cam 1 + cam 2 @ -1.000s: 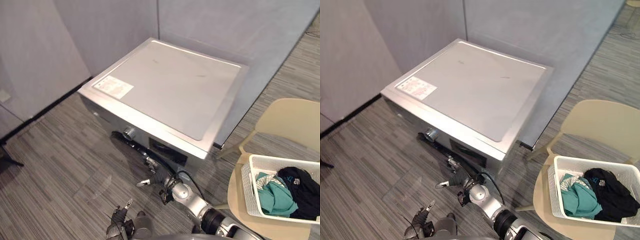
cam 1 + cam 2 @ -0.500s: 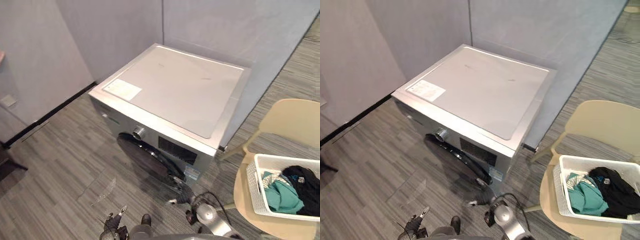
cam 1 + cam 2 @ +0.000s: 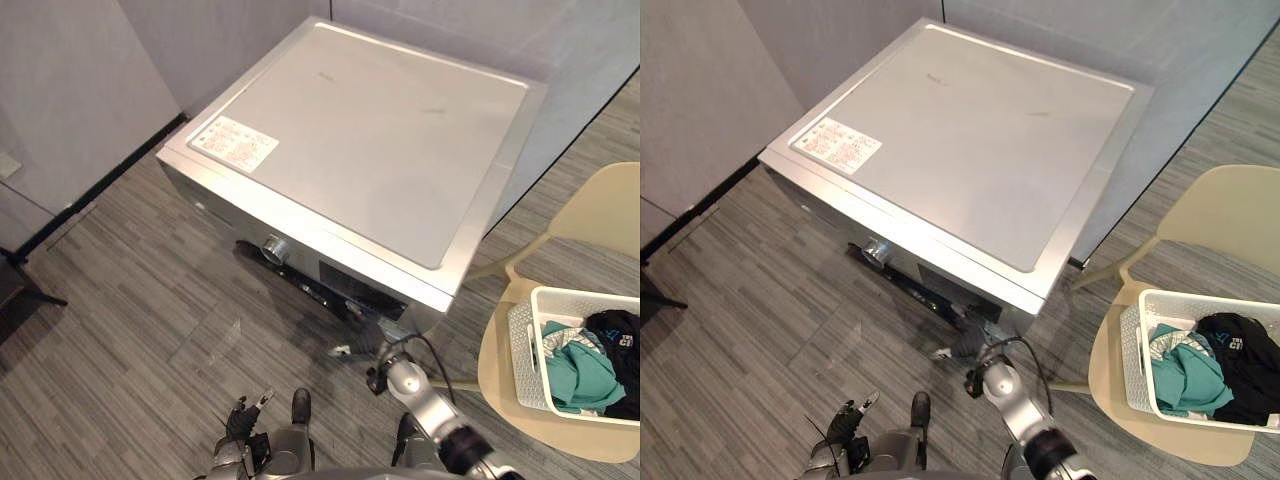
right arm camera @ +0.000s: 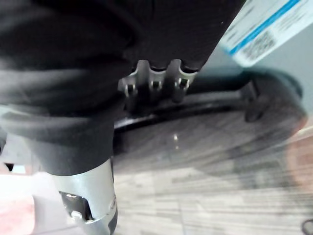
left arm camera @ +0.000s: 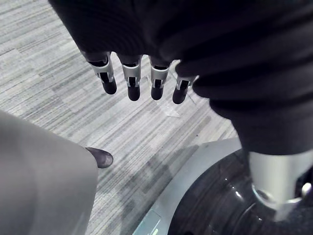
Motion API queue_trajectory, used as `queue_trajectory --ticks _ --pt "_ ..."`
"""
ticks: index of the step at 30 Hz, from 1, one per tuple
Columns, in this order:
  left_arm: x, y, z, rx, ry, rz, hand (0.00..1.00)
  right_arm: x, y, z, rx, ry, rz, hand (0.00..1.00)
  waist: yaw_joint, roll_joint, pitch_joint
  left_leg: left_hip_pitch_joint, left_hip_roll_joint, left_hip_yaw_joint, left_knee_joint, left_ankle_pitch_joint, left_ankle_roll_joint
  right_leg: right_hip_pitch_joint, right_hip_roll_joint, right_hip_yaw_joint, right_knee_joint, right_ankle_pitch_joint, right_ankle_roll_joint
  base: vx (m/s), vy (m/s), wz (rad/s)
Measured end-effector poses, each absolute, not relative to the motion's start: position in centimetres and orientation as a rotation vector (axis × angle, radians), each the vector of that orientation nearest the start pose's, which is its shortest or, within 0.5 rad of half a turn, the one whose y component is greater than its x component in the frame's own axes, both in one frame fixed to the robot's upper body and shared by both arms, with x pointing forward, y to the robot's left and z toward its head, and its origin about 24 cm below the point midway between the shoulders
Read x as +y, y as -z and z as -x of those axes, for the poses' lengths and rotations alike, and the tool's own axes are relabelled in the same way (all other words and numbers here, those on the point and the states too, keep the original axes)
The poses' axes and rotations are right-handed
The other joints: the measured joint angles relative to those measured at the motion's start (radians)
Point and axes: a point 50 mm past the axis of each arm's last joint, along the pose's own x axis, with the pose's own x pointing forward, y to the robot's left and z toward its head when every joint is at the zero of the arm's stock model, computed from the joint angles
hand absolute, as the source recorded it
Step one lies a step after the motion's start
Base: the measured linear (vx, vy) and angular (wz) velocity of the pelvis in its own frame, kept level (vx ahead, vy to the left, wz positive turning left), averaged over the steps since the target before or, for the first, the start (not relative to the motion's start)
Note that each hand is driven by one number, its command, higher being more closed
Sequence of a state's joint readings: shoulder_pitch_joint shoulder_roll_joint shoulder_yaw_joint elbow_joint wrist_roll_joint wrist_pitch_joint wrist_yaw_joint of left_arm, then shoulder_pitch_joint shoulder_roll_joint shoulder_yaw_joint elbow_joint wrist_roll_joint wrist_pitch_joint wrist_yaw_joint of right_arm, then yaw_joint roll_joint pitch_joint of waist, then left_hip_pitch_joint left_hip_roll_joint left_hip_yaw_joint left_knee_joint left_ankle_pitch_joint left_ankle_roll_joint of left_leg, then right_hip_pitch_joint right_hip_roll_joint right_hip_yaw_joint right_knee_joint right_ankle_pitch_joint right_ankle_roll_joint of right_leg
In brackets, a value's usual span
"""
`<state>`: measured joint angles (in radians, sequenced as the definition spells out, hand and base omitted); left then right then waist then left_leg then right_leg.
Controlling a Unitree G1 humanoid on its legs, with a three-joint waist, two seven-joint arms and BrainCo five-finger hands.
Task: Pick up the laundry basket with both hands and put the clothes into the washing machine.
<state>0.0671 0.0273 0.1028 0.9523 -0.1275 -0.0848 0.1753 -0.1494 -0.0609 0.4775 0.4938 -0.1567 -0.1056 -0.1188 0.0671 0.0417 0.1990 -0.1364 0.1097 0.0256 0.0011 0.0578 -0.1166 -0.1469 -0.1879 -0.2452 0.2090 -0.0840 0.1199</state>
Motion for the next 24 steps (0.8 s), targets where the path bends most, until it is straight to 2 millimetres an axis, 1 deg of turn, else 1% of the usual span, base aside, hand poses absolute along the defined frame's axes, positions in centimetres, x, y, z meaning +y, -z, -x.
queue_trajectory --ticks 2,5,6,7,8,10,11,12,13,14,15,16,17,18,19,20,21,22,23,24 --pt "18.7 14.7 -12.6 0.927 -0.356 0.059 0.00 -6.0 3.2 -24.6 0.203 -0.389 0.321 0.00 0.000 -0.001 0.011 -0.008 0.001 0.000 0.000 0.004 -0.001 -0.008 0.001 0.000 0.000 0.004 0.001 -0.02 0.000 -0.02" --pt "18.6 14.5 -13.1 0.910 -0.354 0.074 0.00 -5.8 2.6 -26.3 0.194 -0.379 0.332 0.00 -0.001 0.005 0.027 -0.038 0.001 -0.010 0.018 0.008 -0.002 -0.036 -0.003 -0.001 0.018 0.006 0.001 -0.08 0.005 0.01" --pt "18.5 14.3 -13.7 0.890 -0.356 0.091 0.00 -5.6 2.2 -27.4 0.193 -0.387 0.358 0.00 0.003 0.012 0.047 -0.049 0.002 -0.021 0.027 0.008 -0.003 -0.043 -0.005 -0.004 0.027 0.006 0.000 -0.12 0.008 0.11" --pt "18.3 14.1 -14.1 0.880 -0.350 0.102 0.00 -5.4 1.9 -28.0 0.189 -0.397 0.376 0.00 0.006 0.018 0.054 -0.060 0.002 -0.026 0.033 0.008 -0.003 -0.052 -0.006 -0.005 0.033 0.005 -0.002 -0.15 0.010 0.23" --pt "17.8 13.7 -15.1 0.847 -0.336 0.126 0.00 -4.4 0.9 -29.1 0.166 -0.434 0.419 0.00 0.013 0.033 0.079 -0.074 0.004 -0.037 0.035 0.011 -0.008 -0.059 -0.006 -0.009 0.036 0.006 -0.003 -0.13 0.011 0.20" --pt "16.6 12.8 -16.7 0.784 -0.300 0.169 0.00 -2.4 -0.4 -29.6 0.117 -0.510 0.443 0.00 0.044 0.058 0.112 -0.096 0.012 -0.051 0.033 0.018 -0.017 -0.072 -0.004 -0.026 0.036 0.011 -0.010 -0.10 -0.010 0.20" --pt "16.2 12.5 -17.0 0.768 -0.296 0.192 0.00 -1.8 -0.4 -29.5 0.132 -0.533 0.404 0.00 0.053 0.062 0.118 -0.099 0.012 -0.053 0.032 0.020 -0.017 -0.074 -0.003 -0.030 0.038 0.012 -0.012 -0.07 -0.022 0.17" --pt "15.8 12.0 -17.4 0.738 -0.278 0.209 0.00 -0.4 -0.1 -28.7 0.164 -0.583 0.358 0.00 0.066 0.063 0.120 -0.107 0.012 -0.054 0.031 0.025 -0.015 -0.082 -0.003 -0.033 0.044 0.011 -0.012 0.00 -0.021 0.14" --pt "15.2 11.4 -17.5 0.703 -0.248 0.220 0.00 0.7 0.5 -27.7 0.214 -0.628 0.289 0.00 0.067 0.061 0.121 -0.111 0.011 -0.057 0.031 0.028 -0.011 -0.084 -0.005 -0.038 0.049 0.010 -0.013 0.03 -0.018 0.11" --pt "14.9 11.1 -17.7 0.685 -0.230 0.225 0.00 1.2 0.9 -27.2 0.260 -0.659 0.235 0.00 0.067 0.061 0.121 -0.112 0.011 -0.058 0.032 0.030 -0.008 -0.084 -0.006 -0.040 0.049 0.010 -0.012 0.07 -0.022 0.07" --pt "14.4 10.4 -18.0 0.653 -0.191 0.235 0.00 1.8 2.1 -25.8 0.363 -0.710 0.142 0.00 0.073 0.061 0.121 -0.113 0.008 -0.059 0.033 0.033 -0.005 -0.083 -0.008 -0.040 0.049 0.009 -0.011 0.06 -0.018 0.01" --pt "14.1 10.2 -18.2 0.641 -0.173 0.238 0.00 2.0 2.5 -25.2 0.401 -0.728 0.112 0.00 0.077 0.061 0.121 -0.113 0.007 -0.060 0.033 0.033 -0.005 -0.083 -0.008 -0.040 0.049 0.008 -0.010 0.06 -0.019 0.04" --pt "14.8 10.3 -18.0 0.653 -0.243 0.286 0.00 2.4 3.9 -23.5 0.533 -0.765 0.004 0.00 0.082 0.061 0.121 -0.114 -0.001 -0.067 0.033 0.033 -0.005 -0.082 -0.010 -0.044 0.049 0.007 -0.008 0.06 -0.001 0.12" --pt "15.5 10.1 -17.8 0.650 -0.248 0.292 0.00 2.9 5.0 -21.9 0.639 -0.799 -0.065 0.00 0.083 0.061 0.121 -0.115 -0.004 -0.076 0.033 0.033 -0.005 -0.077 -0.011 -0.052 0.047 0.006 -0.007 0.06 0.004 0.16" --pt "15.9 9.9 -17.8 0.641 -0.251 0.296 0.00 3.0 5.4 -21.2 0.681 -0.809 -0.102 0.00 0.082 0.061 0.121 -0.115 -0.005 -0.080 0.033 0.033 -0.005 -0.073 -0.011 -0.056 0.045 0.006 -0.007 0.04 0.010 0.22" --pt "16.4 9.2 -17.7 0.614 -0.253 0.300 0.00 3.3 5.9 -20.2 0.743 -0.811 -0.178 0.00 0.084 0.061 0.121 -0.113 -0.005 -0.082 0.033 0.033 -0.005 -0.064 -0.018 -0.063 0.043 0.002 -0.004 0.02 0.003 0.23" --pt "17.0 8.3 -17.5 0.572 -0.262 0.310 0.00 3.6 5.8 -20.0 0.759 -0.814 -0.231 0.00 0.085 0.061 0.121 -0.111 -0.006 -0.088 0.034 0.033 -0.005 -0.057 -0.022 -0.070 0.043 0.001 -0.003 0.01 0.002 0.21" --pt "17.1 7.6 -17.6 0.539 -0.264 0.318 0.00 3.8 5.6 -20.0 0.757 -0.819 -0.250 0.00 0.085 0.061 0.121 -0.110 -0.008 -0.091 0.034 0.033 -0.005 -0.053 -0.023 -0.073 0.043 0.000 -0.001 -0.02 -0.002 0.20" --pt "17.4 6.4 -17.7 0.481 -0.267 0.332 0.00 3.9 5.1 -20.2 0.735 -0.828 -0.280 0.00 0.086 0.059 0.119 -0.109 -0.009 -0.094 0.034 0.033 -0.005 -0.046 -0.023 -0.081 0.043 -0.002 0.000 -0.05 0.000 0.14" --pt "17.8 4.7 -18.1 0.396 -0.270 0.332 0.00 3.8 4.9 -20.6 0.715 -0.819 -0.299 0.00 0.091 0.053 0.116 -0.107 -0.008 -0.095 0.033 0.032 -0.006 -0.044 -0.023 -0.081 0.043 -0.003 -0.001 -0.06 0.002 0.11"
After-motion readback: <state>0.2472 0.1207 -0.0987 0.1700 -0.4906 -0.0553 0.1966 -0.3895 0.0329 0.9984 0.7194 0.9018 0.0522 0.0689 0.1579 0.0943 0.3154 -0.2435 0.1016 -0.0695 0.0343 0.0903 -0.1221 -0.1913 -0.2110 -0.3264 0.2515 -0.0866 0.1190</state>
